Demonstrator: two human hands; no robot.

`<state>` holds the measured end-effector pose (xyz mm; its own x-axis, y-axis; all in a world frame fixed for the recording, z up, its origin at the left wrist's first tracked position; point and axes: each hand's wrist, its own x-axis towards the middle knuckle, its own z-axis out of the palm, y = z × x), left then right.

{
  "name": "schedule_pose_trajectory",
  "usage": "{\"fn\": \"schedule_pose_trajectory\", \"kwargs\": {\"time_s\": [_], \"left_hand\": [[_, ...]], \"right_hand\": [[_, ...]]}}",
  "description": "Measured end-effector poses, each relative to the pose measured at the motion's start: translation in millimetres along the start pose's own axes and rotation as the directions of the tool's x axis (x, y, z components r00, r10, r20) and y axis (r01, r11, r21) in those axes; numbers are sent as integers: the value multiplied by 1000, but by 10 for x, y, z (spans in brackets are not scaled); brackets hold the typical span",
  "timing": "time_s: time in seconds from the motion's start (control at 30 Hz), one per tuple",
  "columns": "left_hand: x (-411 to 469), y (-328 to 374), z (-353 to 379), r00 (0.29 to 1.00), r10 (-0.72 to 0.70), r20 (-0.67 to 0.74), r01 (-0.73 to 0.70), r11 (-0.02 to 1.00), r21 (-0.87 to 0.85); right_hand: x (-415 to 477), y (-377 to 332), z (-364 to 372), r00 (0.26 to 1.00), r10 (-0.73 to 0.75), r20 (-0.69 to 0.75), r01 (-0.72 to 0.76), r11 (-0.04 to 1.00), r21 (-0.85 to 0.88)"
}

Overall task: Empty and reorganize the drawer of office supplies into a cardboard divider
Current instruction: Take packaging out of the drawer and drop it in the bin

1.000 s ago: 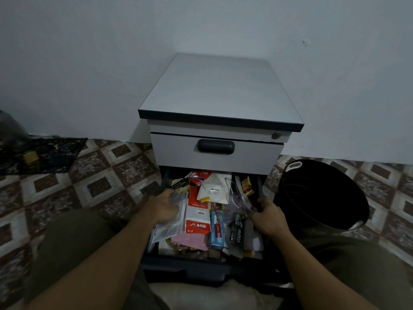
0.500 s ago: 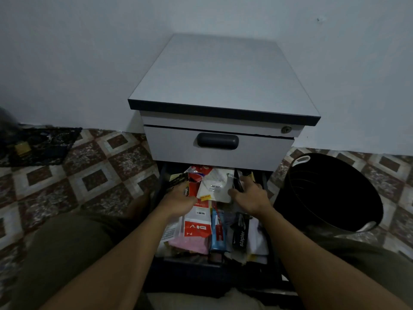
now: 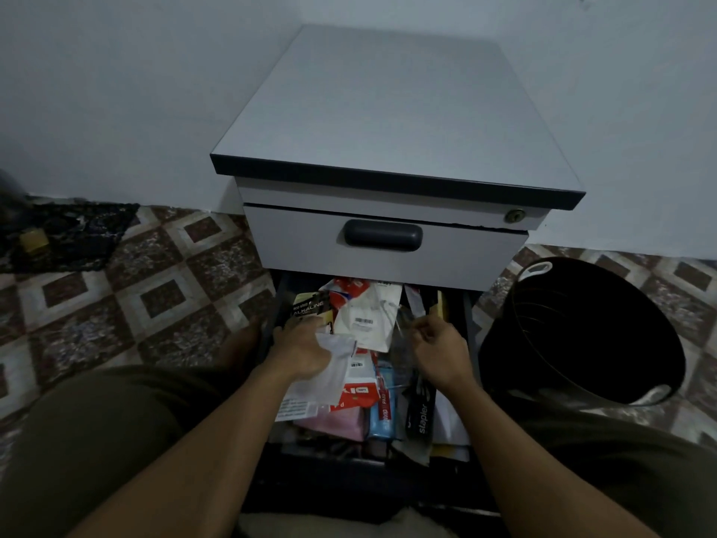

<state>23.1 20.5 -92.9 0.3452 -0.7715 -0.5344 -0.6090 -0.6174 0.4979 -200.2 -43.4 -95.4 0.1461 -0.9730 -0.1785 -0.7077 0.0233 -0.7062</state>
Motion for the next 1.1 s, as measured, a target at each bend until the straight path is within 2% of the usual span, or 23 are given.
{"fn": "schedule_pose_trajectory", "kwargs": {"time_s": [0.07,0.17,0.3,0.4,0.47,0.6,0.77,0.83,0.97,1.1], "left_hand": [[-26,20,45,1000,2,30,0,996,-86],[-4,10,78,997,-48,62,51,998,-35],[-40,28,94,999,-6,-46,9,998,69],[-62,68,81,995,37,-96,-35,999,24],[-71,77,72,998,44,-52,-46,998,-39],[-84,88,39,999,1,40,1,999,-34],[-48,12,-43,986,-3,170,30,987,-157],[-87,21,-29,988,33,152,1,976,-219],[-134,33,-42,998,30,52,-17,973,-230],[-200,65,-11,999,-5,35,16,949,-316]], "right_hand": [[-24,10,12,999,-3,-52,4,999,35],[-39,-18,7,998,49,-30,-45,991,129],[-34,-50,-8,999,-28,-20,29,997,78],[-42,-65,30,999,47,-15,-44,987,156],[-2,-24,53,993,114,-12,-110,975,191],[24,27,37,990,128,54,-137,959,247],[49,8,22,969,206,136,-237,932,274],[50,37,49,963,216,159,-248,943,221],[25,-4,29,943,258,212,-294,943,158],[-47,-64,-15,926,266,266,-345,883,318]]}}
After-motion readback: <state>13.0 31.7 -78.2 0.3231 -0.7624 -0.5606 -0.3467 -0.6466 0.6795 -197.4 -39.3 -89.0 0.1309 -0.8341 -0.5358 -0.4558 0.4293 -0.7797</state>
